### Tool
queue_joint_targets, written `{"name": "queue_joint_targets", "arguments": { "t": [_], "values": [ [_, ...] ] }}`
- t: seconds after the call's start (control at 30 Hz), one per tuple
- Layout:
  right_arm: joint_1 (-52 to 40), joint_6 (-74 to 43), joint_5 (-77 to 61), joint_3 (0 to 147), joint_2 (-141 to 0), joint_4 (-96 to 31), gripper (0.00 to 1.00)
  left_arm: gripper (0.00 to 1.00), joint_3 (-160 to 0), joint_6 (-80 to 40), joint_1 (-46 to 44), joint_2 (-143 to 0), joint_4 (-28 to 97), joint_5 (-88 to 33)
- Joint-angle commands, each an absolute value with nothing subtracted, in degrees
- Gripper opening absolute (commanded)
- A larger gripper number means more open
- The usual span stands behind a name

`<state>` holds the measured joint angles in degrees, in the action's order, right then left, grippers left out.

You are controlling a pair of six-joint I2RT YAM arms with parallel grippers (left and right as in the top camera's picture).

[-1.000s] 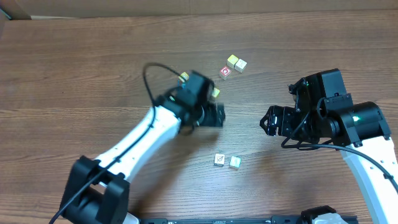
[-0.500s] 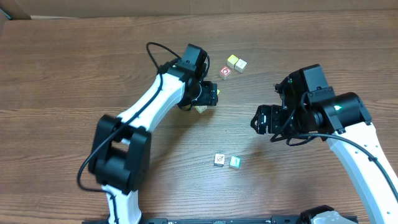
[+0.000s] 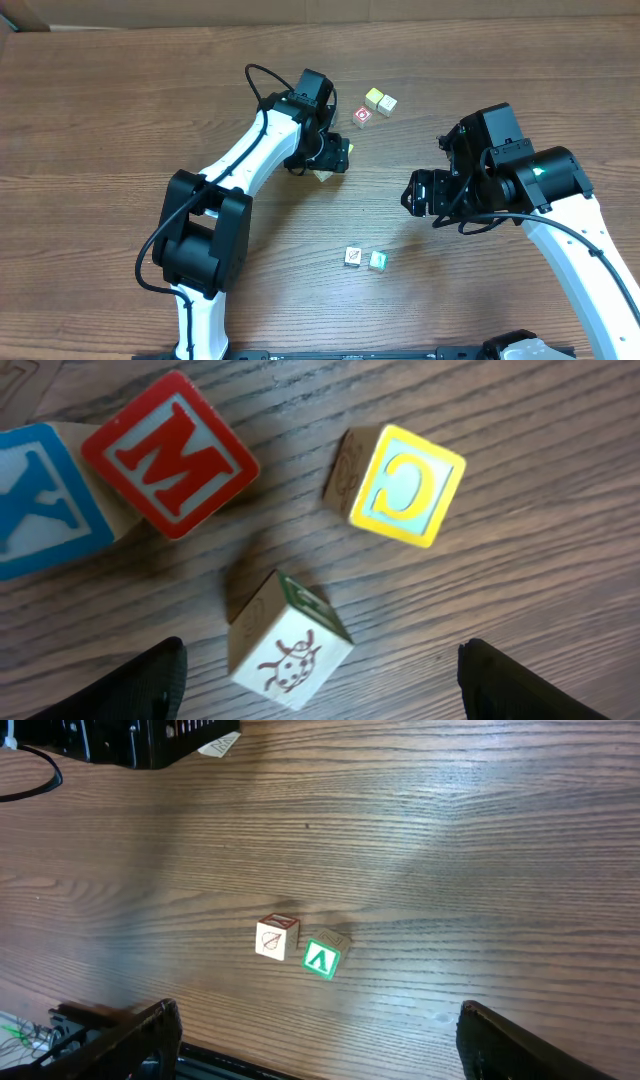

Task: Flip 3 blocks
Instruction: 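Open the left gripper and move it back to the block cluster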

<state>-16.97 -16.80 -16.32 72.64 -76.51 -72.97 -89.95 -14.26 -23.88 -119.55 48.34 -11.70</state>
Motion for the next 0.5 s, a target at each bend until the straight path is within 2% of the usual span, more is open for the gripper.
{"name": "queue_joint_targets", "arguments": {
  "t": [0.0,0.33,0.47],
  "values": [
    [-17.3,-16.5,-16.8,72.8,-76.4,-73.1,0.88,0.80,-91.3,-11.0,-23.5,-120.7,48.6,-10.8],
    [-17.3,-17.6,-17.1,72.8,-76.4,-73.8,0.88,0.82,-91.2,-7.7,-23.5,-120.7,48.9,-9.9],
    [-17.3,-17.8,-17.3,72.8,-76.4,-73.8,0.88,0.79,-91.1,-7.0,-23.5,-120.9,48.6,-9.6]
  ]
}}
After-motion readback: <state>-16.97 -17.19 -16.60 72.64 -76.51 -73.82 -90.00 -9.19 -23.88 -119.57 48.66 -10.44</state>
